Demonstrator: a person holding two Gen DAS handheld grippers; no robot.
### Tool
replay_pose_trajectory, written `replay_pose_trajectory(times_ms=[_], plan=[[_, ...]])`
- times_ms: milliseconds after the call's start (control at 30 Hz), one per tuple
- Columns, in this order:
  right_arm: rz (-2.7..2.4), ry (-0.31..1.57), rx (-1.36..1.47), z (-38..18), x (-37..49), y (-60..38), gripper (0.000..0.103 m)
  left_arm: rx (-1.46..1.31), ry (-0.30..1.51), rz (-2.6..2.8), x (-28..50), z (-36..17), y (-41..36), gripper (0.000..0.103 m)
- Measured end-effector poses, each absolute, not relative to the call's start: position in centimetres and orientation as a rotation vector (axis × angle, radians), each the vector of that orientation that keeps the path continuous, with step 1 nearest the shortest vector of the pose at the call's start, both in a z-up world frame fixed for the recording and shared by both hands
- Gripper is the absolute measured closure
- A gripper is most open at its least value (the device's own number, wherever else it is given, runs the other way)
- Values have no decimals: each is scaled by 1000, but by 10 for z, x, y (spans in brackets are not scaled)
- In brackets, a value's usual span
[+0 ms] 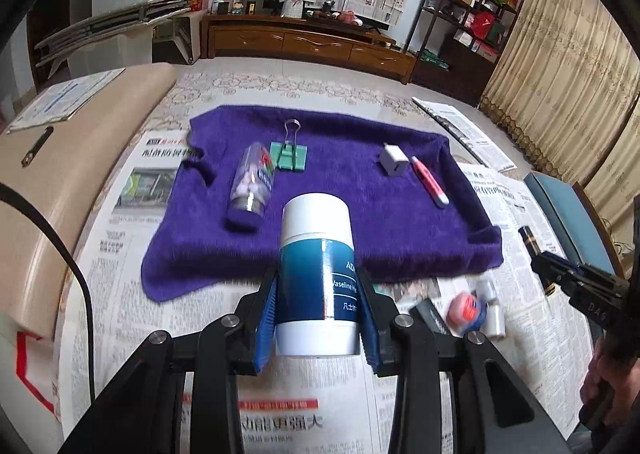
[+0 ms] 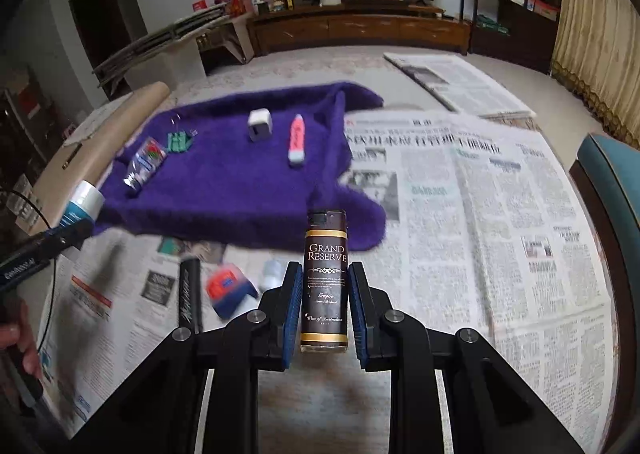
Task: Organize rigid objects
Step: 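Carry the Vaseline stick and Grand Reserve bottle in both tools onto the towel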
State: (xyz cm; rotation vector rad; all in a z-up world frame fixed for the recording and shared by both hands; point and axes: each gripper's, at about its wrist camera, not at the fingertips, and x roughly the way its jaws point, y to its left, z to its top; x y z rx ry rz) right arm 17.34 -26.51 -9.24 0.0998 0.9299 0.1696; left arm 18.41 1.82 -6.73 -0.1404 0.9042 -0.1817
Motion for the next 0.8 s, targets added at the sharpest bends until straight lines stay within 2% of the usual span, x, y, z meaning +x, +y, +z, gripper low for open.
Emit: replay_pose_trajectory(times_ms=[333, 800], plan=[[255, 900, 102, -64, 231, -232, 80, -129, 916, -202, 239, -71, 17, 69], [323, 1008, 50, -115, 290, -198, 80, -100, 992, -221, 285, -117, 0, 69]])
